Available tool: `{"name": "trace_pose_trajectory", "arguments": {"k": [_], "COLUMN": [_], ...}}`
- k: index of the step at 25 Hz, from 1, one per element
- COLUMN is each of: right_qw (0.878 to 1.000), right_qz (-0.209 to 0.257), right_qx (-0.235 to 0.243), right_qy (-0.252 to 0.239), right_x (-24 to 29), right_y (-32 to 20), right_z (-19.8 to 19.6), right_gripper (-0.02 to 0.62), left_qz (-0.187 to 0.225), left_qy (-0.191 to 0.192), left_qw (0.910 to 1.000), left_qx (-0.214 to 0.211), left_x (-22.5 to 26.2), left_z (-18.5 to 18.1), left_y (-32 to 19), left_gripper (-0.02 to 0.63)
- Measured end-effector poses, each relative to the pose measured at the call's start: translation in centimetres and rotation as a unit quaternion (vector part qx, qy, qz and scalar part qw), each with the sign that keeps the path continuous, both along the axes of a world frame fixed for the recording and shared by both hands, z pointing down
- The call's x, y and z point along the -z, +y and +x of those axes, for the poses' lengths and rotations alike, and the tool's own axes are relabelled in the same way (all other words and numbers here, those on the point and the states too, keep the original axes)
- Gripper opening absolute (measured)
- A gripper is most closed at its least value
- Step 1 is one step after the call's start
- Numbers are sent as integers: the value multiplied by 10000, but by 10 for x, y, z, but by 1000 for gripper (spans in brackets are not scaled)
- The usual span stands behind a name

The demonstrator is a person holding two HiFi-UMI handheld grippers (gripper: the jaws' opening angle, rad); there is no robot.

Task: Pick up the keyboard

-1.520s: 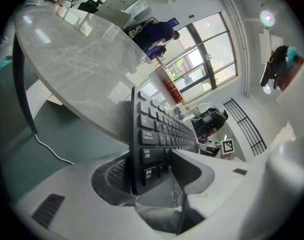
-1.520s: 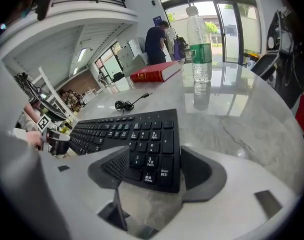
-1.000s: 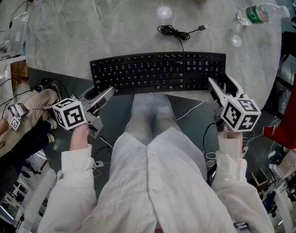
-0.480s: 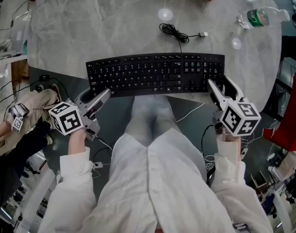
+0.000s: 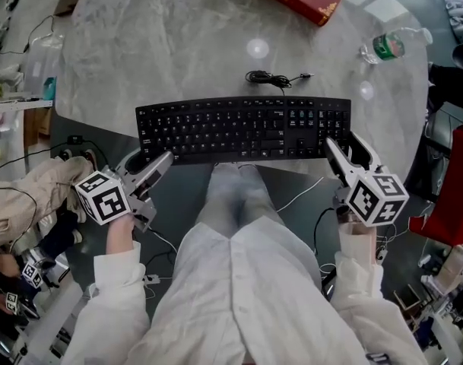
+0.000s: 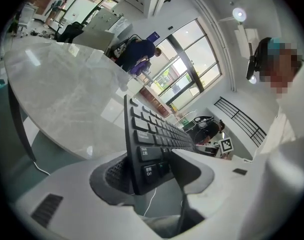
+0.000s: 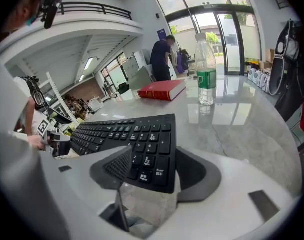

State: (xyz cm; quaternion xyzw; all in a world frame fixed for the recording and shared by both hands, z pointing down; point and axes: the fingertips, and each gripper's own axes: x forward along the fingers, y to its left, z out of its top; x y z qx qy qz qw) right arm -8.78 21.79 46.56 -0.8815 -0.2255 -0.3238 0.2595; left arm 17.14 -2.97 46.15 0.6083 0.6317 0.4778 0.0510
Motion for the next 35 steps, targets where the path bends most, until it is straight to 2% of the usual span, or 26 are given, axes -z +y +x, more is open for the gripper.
{"name": "trace_pose_trajectory", "arguments": {"k": [9, 10, 13, 15, 22, 30, 35], "right_qw": [9980, 9982, 9996, 9988, 9999, 9987, 9979], "right_qz": [-460, -415, 238, 477, -44, -349, -439], "right_qx": [-111, -116, -47, -35, 61, -91, -113], "right_qy": [422, 420, 176, 97, 143, 371, 464], "right_x": [7, 6, -9, -17, -54, -6, -3], "right_y": [-1, 0, -10, -8, -7, 2, 0], "right_z": [-2, -1, -5, -4, -4, 0, -1], "right_gripper": [293, 293, 293, 293, 293, 293, 293], "left_qz": [-501, -457, 155, 383, 11, -370, -544], "left_qy": [430, 422, 217, 143, 64, 249, 324], "left_qw": [9978, 9980, 9996, 9991, 9997, 9989, 9978], "left_qx": [-82, -79, 31, 75, 222, 175, 177], "left_x": [7, 8, 13, 13, -51, -5, -1], "left_z": [2, 3, -4, -4, -12, -2, -1], "left_y": [5, 6, -6, -5, -14, 0, 0], "left_gripper": [221, 221, 222, 222, 222, 224, 225]}}
